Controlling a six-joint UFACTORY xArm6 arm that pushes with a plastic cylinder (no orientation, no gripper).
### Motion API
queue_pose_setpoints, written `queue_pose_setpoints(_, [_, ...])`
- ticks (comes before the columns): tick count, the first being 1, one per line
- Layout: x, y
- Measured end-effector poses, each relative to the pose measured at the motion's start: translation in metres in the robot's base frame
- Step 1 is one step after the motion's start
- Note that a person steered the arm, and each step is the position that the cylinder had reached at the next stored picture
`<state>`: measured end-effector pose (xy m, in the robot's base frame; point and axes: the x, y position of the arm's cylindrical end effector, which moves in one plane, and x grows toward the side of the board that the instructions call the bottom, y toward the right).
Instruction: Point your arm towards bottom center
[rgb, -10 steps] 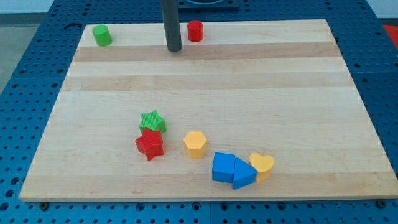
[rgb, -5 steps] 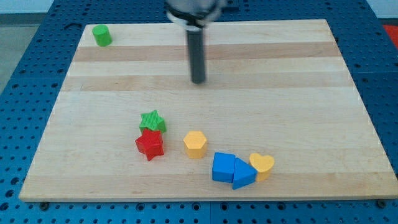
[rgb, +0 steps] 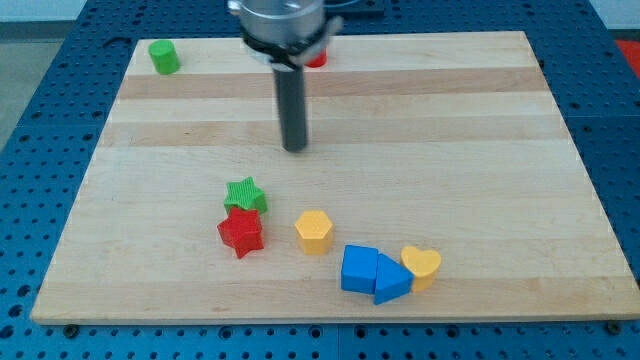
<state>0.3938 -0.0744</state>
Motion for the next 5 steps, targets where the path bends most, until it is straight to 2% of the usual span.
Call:
queue_pose_setpoints(1, [0.016,-0.123])
queue_pose_setpoints(2, [0.088,-0.210])
queue_pose_setpoints(3, [0.185,-0.192])
queue_pose_setpoints(4, [0.225,-0.154])
queue_pose_setpoints(5, [0.224,-0.080])
